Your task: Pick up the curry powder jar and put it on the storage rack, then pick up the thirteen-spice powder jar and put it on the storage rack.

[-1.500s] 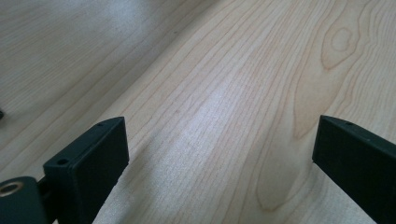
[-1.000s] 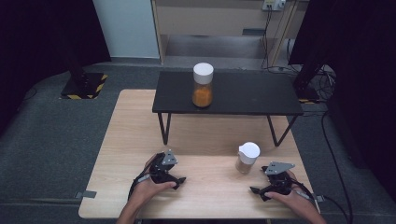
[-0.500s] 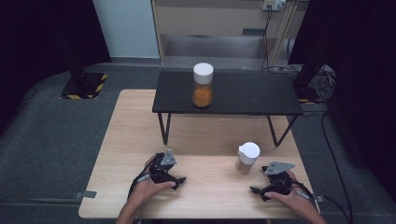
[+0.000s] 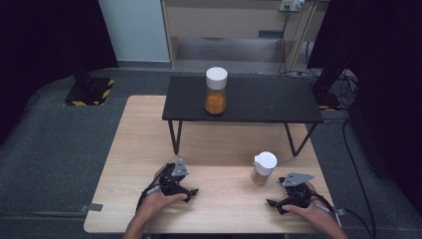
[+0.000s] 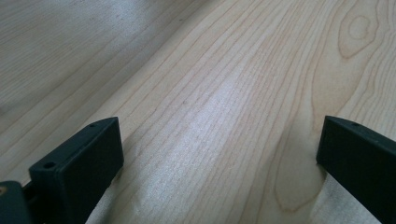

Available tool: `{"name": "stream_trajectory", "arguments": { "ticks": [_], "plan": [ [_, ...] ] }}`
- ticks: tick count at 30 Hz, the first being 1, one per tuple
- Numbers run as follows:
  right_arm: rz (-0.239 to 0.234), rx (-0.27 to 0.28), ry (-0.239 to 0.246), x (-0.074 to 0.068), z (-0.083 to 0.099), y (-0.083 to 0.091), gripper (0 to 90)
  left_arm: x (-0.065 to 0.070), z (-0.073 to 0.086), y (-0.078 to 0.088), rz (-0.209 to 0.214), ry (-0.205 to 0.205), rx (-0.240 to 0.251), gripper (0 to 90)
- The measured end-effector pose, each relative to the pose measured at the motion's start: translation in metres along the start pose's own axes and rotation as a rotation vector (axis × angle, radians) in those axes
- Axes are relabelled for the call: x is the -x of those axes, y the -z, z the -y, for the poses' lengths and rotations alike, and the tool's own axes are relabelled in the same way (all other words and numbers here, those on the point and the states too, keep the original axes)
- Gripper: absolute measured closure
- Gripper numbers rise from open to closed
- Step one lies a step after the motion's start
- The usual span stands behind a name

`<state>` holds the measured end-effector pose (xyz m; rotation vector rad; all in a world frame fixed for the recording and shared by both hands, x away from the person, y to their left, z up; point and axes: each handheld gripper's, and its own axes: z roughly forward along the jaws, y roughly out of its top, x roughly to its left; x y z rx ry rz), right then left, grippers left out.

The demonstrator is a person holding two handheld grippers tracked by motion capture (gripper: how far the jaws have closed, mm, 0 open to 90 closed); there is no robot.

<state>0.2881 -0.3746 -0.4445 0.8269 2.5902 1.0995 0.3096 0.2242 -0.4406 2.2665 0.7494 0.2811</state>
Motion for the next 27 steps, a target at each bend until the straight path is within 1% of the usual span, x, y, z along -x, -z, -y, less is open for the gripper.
{"name": "stream_trajectory", "arguments": {
  "ticks": [6, 11, 13, 15, 18, 23, 27],
  "plan": [
    [-0.001, 0.001, -0.001, 0.000, 0.000, 0.000, 1.5, 0.001, 0.000, 0.000, -0.002, 0.002, 0.001, 0.0],
    [-0.006, 0.005, -0.011, 0.003, 0.000, 0.000, 1.6, 0.001, 0.000, 0.000, -0.003, 0.004, 0.002, 0.0],
    [-0.013, 0.013, -0.028, 0.005, 0.001, 0.000, 2.7, 0.001, 0.000, 0.000, -0.003, 0.004, 0.002, 0.0],
    [-0.019, 0.023, -0.029, 0.007, 0.002, 0.001, 4.8, 0.001, 0.000, 0.000, -0.003, 0.004, 0.002, 0.0],
    [-0.016, 0.039, -0.027, 0.007, 0.002, 0.002, 4.5, 0.001, 0.000, 0.000, -0.003, 0.004, 0.002, 0.0],
    [-0.018, 0.072, -0.037, 0.008, 0.003, 0.006, 4.6, 0.001, 0.000, 0.000, -0.003, 0.004, 0.002, 0.0],
    [-0.028, 0.077, -0.045, 0.011, 0.003, 0.006, 5.2, 0.001, 0.000, 0.000, -0.005, 0.005, 0.002, 0.0]
  ]
}}
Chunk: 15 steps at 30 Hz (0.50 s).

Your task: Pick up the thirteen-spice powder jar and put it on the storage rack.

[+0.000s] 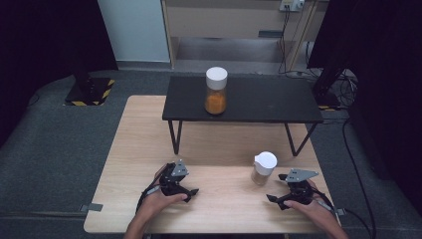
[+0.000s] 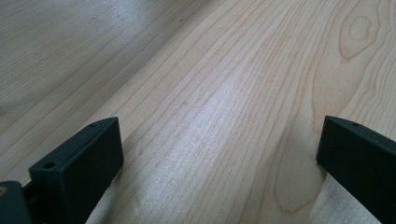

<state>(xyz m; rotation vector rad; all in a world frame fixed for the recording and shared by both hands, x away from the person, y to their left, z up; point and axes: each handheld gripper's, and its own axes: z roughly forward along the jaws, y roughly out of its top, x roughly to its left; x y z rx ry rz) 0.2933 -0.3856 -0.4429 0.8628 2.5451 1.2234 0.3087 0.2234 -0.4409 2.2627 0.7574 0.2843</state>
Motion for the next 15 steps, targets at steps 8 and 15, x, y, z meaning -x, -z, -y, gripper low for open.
{"name": "stream_trajectory", "arguments": {
  "ticks": [8, 15],
  "plan": [
    [0.000, 0.017, 0.004, 0.003, -0.005, 0.001, 6.3, 0.001, 0.000, 0.000, -0.002, 0.002, 0.000, 0.0],
    [0.001, 0.034, 0.001, 0.006, -0.014, 0.005, 7.4, 0.001, 0.000, 0.000, -0.002, 0.002, 0.000, 0.0]
  ]
}}
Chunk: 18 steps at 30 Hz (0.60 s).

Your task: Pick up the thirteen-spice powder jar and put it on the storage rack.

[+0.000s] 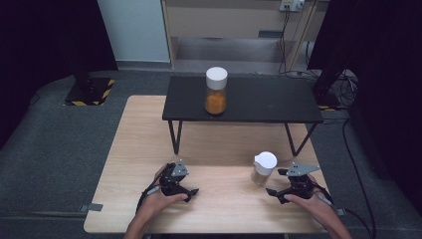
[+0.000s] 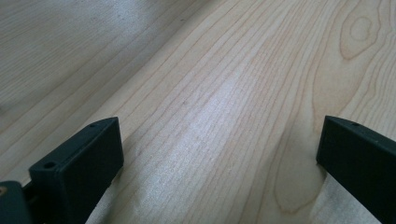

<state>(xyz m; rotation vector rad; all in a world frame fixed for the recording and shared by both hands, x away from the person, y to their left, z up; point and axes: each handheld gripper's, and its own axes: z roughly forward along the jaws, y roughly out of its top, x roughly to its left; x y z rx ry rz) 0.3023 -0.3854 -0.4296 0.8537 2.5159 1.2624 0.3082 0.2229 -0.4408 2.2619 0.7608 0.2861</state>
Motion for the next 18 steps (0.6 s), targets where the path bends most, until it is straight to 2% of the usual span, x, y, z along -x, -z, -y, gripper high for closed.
{"name": "stream_trajectory", "arguments": {
  "ticks": [13, 18],
  "plan": [
    [-0.008, 0.030, 0.015, 0.006, -0.023, -0.010, 11.6, 0.000, 0.000, 0.000, 0.000, 0.000, 0.000, 0.0],
    [-0.011, 0.025, 0.026, 0.007, -0.033, -0.016, 14.1, 0.000, 0.000, 0.000, 0.000, 0.000, 0.000, 0.0]
  ]
}}
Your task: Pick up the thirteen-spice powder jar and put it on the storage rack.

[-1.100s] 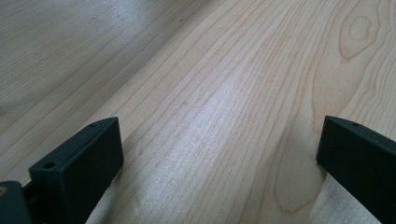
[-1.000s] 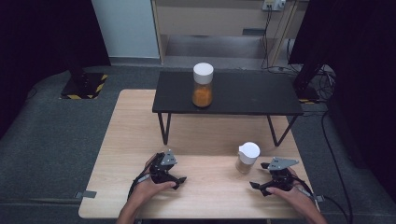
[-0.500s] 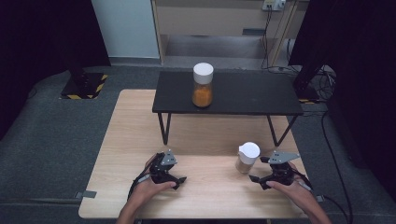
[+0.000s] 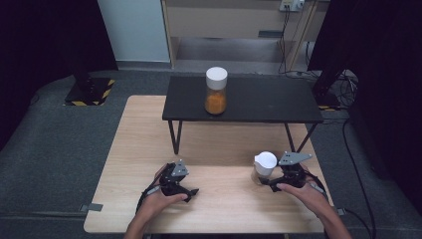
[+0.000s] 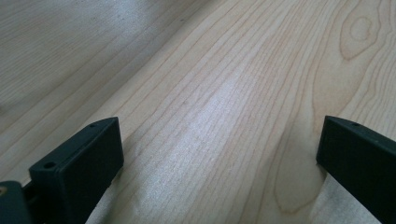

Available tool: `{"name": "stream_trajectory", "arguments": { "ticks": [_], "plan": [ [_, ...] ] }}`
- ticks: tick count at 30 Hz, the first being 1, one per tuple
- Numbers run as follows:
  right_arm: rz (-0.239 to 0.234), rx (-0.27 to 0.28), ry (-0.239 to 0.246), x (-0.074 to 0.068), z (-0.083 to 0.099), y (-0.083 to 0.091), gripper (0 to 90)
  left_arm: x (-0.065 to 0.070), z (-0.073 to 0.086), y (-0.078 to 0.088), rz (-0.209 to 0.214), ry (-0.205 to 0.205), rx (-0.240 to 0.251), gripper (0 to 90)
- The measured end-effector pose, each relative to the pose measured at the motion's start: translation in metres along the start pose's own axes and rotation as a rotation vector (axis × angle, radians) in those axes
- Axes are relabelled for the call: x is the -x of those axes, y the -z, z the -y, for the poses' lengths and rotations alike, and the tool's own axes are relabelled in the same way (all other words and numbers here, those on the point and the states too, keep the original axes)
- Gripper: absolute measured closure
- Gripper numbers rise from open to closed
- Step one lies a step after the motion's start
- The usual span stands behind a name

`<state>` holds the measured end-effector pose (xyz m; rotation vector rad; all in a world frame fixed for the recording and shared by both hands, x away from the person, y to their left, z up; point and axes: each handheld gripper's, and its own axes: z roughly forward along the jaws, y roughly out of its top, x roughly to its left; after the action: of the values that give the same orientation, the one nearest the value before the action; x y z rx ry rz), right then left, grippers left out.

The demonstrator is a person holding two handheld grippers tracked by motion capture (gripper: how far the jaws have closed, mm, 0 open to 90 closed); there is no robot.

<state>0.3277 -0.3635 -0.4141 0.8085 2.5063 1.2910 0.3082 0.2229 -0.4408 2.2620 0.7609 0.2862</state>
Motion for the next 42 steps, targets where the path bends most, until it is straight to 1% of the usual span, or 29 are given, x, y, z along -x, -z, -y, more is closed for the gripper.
{"name": "stream_trajectory", "arguments": {
  "ticks": [4, 6, 10, 14, 17, 21, 23, 27, 30, 32, 35, 42],
  "plan": [
    [-0.004, -0.001, 0.002, 0.001, -0.003, -0.005, 17.3, 0.000, 0.000, 0.000, 0.000, 0.000, 0.000, 0.0],
    [-0.002, -0.002, -0.006, 0.002, -0.003, -0.006, 18.6, 0.000, 0.000, 0.000, 0.000, 0.000, 0.000, 0.0],
    [-0.009, 0.014, -0.022, 0.005, -0.001, -0.008, 23.4, 0.000, 0.000, 0.000, -0.001, 0.001, 0.000, 0.0],
    [-0.027, 0.028, -0.026, 0.007, 0.002, -0.009, 28.2, 0.000, 0.000, 0.000, -0.001, 0.002, 0.000, 0.0],
    [-0.024, 0.037, -0.025, 0.006, 0.004, -0.010, 29.1, 0.001, 0.000, 0.000, -0.002, 0.002, 0.000, 0.0],
    [-0.008, 0.036, -0.005, 0.003, 0.003, -0.009, 30.8, 0.001, 0.000, 0.000, -0.003, 0.003, 0.000, 0.0],
    [0.001, 0.034, -0.005, 0.002, 0.001, -0.007, 31.5, 0.001, 0.000, 0.000, -0.003, 0.003, 0.000, 0.0],
    [0.003, 0.031, 0.008, 0.001, 0.000, -0.007, 31.5, 0.001, 0.000, 0.000, -0.003, 0.003, 0.000, 0.0],
    [0.002, 0.042, 0.015, -0.001, 0.002, -0.004, 31.5, 0.001, 0.000, 0.000, -0.003, 0.003, 0.000, 0.0],
    [-0.002, 0.044, 0.025, -0.002, 0.001, -0.001, 31.5, 0.001, 0.000, 0.000, -0.004, 0.003, 0.000, 0.0],
    [-0.009, 0.035, 0.053, -0.003, -0.005, 0.004, 31.5, 0.001, 0.000, 0.000, -0.004, 0.003, 0.000, 0.0],
    [-0.052, 0.027, 0.092, -0.001, -0.015, 0.014, 31.5, 0.001, 0.000, 0.000, -0.006, 0.005, 0.000, 0.0]
  ]
}}
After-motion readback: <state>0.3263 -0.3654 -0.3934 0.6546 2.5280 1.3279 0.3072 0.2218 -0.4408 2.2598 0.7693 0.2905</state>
